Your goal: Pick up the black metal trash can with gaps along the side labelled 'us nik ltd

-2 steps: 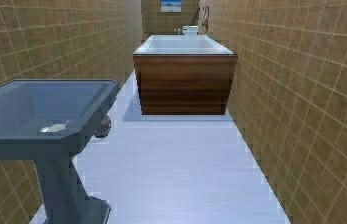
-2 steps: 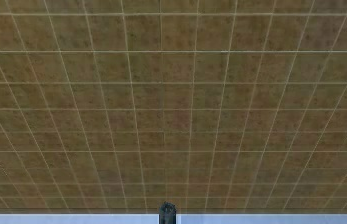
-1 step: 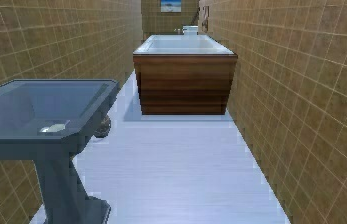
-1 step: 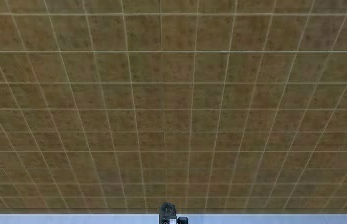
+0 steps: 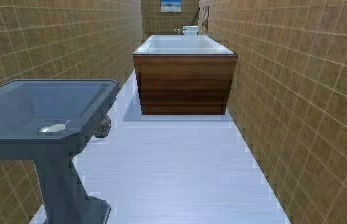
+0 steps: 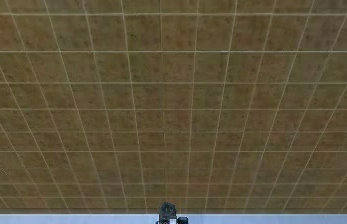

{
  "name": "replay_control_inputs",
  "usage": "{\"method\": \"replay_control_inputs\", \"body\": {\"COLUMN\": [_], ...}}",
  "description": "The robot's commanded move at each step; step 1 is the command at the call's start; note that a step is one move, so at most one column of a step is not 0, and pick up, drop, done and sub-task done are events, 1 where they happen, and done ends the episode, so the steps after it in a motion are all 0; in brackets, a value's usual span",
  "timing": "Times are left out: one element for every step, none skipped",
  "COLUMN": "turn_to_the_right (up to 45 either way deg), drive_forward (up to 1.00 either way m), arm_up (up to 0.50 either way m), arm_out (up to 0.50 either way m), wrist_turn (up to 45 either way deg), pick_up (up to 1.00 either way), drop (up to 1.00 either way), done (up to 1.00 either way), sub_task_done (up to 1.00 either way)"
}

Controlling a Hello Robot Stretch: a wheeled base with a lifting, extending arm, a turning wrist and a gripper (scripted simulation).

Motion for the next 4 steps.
{"method": "replay_control_inputs", "body": {"turn_to_the_right": [0.0,0.0,0.0,0.0], "drive_forward": [0.00,0.00,0.00,0.00], "arm_up": [0.00,0.00,0.00,0.00], "arm_out": [0.00,0.00,0.00,0.00], "wrist_turn": [45.0,45.0,45.0,3.0], "pick_up": [0.00,0.00,0.00,0.00], "drop": [0.00,0.00,0.00,0.00], "done": [0.00,0.00,0.00,0.00], "sub_task_done": [0.00,0.00,0.00,0.00]}}
